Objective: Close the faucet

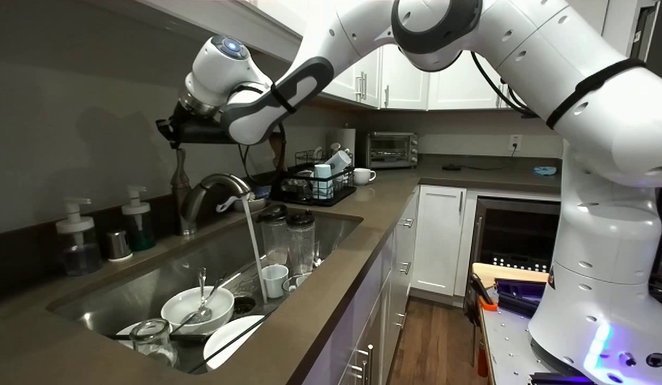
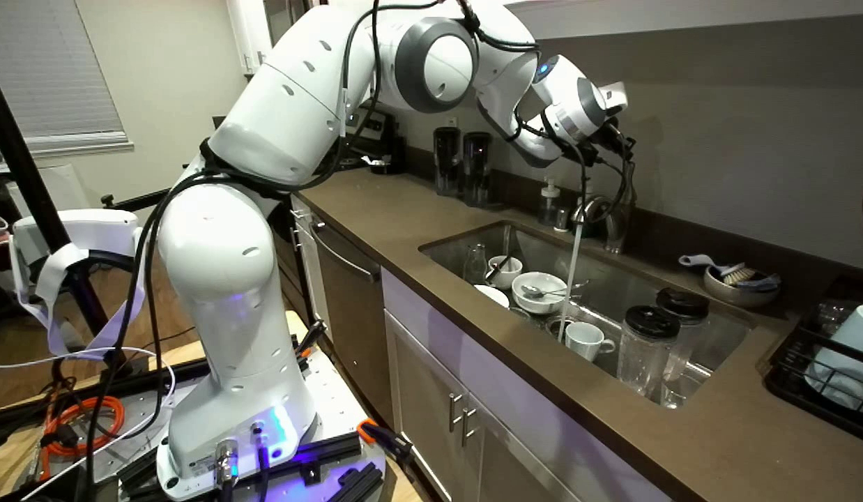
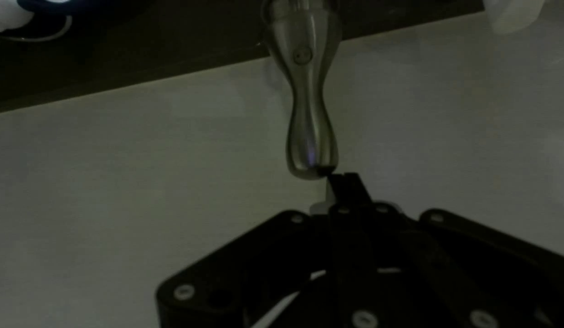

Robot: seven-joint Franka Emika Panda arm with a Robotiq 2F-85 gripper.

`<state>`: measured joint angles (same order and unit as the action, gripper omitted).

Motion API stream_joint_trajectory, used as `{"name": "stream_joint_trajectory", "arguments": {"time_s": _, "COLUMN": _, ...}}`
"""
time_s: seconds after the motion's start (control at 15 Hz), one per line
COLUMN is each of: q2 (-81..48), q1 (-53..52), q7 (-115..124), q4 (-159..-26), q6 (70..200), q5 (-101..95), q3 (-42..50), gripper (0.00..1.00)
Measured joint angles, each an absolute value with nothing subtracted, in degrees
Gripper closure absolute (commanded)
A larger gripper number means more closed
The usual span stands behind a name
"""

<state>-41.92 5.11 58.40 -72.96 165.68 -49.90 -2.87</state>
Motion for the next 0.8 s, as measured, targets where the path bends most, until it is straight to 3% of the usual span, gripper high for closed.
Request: {"name": "stream_joint_trajectory", "arguments": {"time_s": 0.8, "q2": -38.04, "q1": 6.35, "q7": 54.31, "q4": -78.38, "q6": 160.23, "q5": -49.81, "q3": -4.45, "gripper": 0.97}}
